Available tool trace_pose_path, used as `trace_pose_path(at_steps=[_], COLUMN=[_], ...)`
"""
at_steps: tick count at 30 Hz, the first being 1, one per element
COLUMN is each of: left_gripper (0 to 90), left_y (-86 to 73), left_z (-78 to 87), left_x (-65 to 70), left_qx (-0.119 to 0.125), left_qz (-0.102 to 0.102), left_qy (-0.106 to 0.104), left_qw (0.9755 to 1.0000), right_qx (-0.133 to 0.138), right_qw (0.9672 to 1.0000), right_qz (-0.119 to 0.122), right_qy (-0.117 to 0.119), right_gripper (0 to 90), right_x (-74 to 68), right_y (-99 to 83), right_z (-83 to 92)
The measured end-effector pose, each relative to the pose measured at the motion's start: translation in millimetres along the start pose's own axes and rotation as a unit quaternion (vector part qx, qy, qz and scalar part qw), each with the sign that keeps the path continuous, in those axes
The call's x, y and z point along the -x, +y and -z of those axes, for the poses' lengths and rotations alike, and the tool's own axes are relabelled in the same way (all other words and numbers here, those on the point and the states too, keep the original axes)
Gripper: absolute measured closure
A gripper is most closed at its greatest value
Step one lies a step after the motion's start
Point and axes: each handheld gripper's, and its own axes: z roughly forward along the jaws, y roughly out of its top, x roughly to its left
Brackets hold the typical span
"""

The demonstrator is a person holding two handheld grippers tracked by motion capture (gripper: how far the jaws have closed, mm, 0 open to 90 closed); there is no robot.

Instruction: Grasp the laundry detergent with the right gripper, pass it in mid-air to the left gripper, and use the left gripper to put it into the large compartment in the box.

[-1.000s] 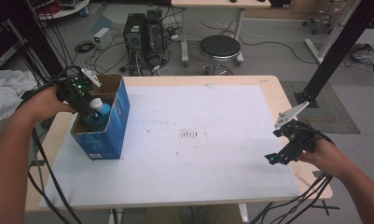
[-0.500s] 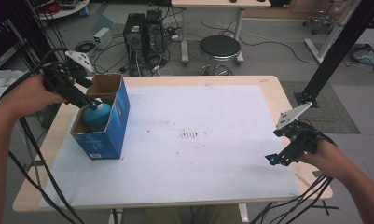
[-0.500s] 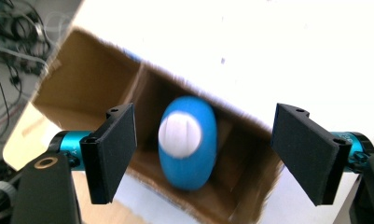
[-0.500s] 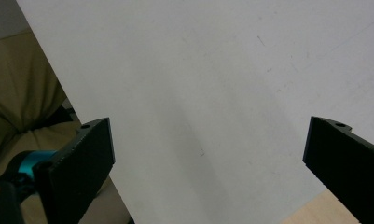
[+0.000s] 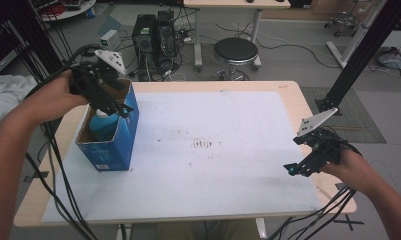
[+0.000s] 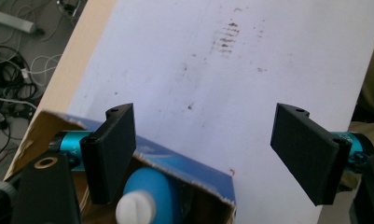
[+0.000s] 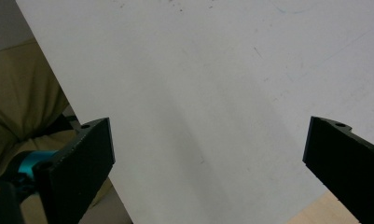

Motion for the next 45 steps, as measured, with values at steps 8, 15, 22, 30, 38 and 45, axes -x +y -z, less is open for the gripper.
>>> trace_pose_path(at_steps=[8, 15, 22, 30, 38, 45], left_gripper=[22.5, 22.5, 11.6, 4.2, 4.3, 4.4], left_y=[31.9, 49.6, 60.6, 70.5, 76.4, 83.3], left_z=[-34.0, -54.1, -70.2, -90.5, -111.1, -122.4], left_x=[14.3, 24.9, 30.8, 35.7, 40.3, 47.2], left_qx=[-0.013, -0.017, -0.028, -0.045, -0.045, -0.048], left_qz=[-0.041, -0.061, -0.064, -0.066, -0.070, -0.078], left_qy=[-0.036, -0.055, -0.068, -0.051, -0.064, -0.077], left_qw=[0.9984, 0.9965, 0.9953, 0.9955, 0.9944, 0.9929], right_qx=[0.000, -0.001, -0.001, 0.000, 0.000, 0.001], right_qw=[1.0000, 1.0000, 1.0000, 1.0000, 1.0000, 1.0000], right_qz=[0.006, 0.007, 0.007, 0.006, 0.007, 0.002], right_qy=[0.001, 0.001, 0.001, 0.001, 0.001, 0.001], right_gripper=[1.0, 1.0, 1.0, 1.0, 1.0, 1.0], right_x=[-3.1, -5.2, -6.7, -6.1, -6.6, -6.2], right_y=[6.0, 7.9, 8.8, 9.9, 12.0, 14.1], right_z=[0.6, 0.8, 0.0, -1.8, -2.6, -5.1])
